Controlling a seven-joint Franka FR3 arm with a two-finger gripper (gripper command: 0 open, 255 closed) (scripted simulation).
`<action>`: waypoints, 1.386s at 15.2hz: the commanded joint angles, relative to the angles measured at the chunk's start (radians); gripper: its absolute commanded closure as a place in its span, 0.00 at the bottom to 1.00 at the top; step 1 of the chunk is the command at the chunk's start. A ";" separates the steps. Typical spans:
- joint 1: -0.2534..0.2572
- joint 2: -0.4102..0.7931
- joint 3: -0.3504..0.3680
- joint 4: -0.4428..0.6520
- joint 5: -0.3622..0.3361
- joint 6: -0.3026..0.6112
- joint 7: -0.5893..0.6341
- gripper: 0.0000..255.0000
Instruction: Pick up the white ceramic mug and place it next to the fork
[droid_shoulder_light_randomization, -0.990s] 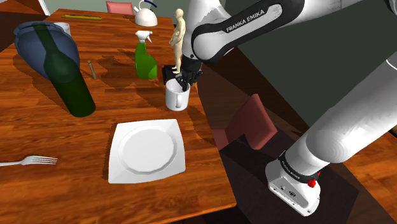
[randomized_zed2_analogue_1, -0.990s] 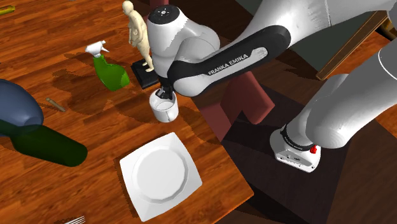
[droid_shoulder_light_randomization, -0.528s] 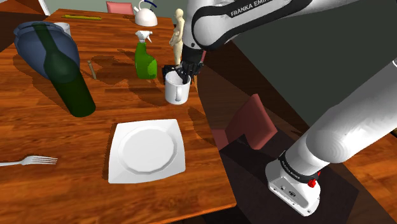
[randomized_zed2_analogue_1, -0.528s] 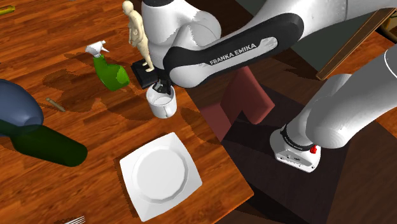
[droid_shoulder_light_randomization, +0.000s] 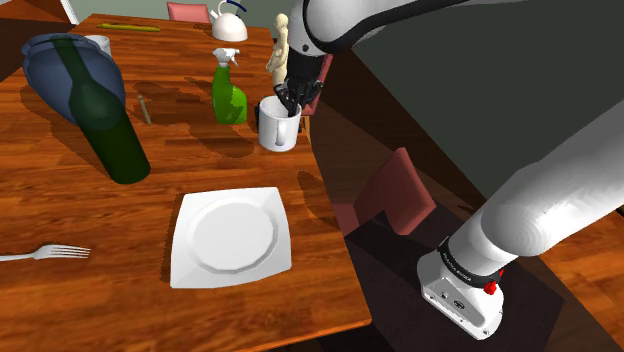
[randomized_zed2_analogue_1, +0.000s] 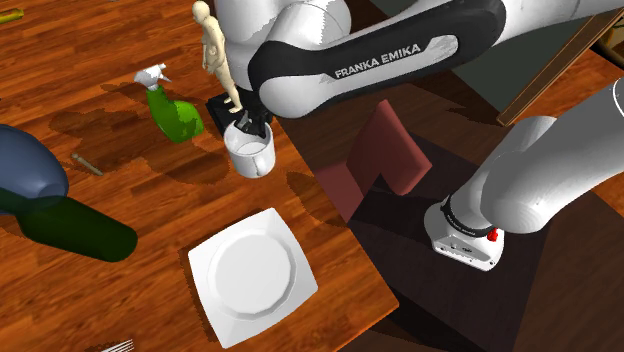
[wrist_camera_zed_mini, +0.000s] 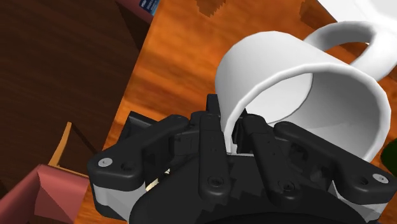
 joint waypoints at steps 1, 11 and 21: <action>-0.001 -0.012 -0.003 0.016 0.004 -0.027 -0.005 1.00; -0.002 -0.042 -0.011 0.121 0.011 -0.162 -0.012 1.00; 0.082 0.076 0.130 0.212 -0.046 -0.140 0.237 1.00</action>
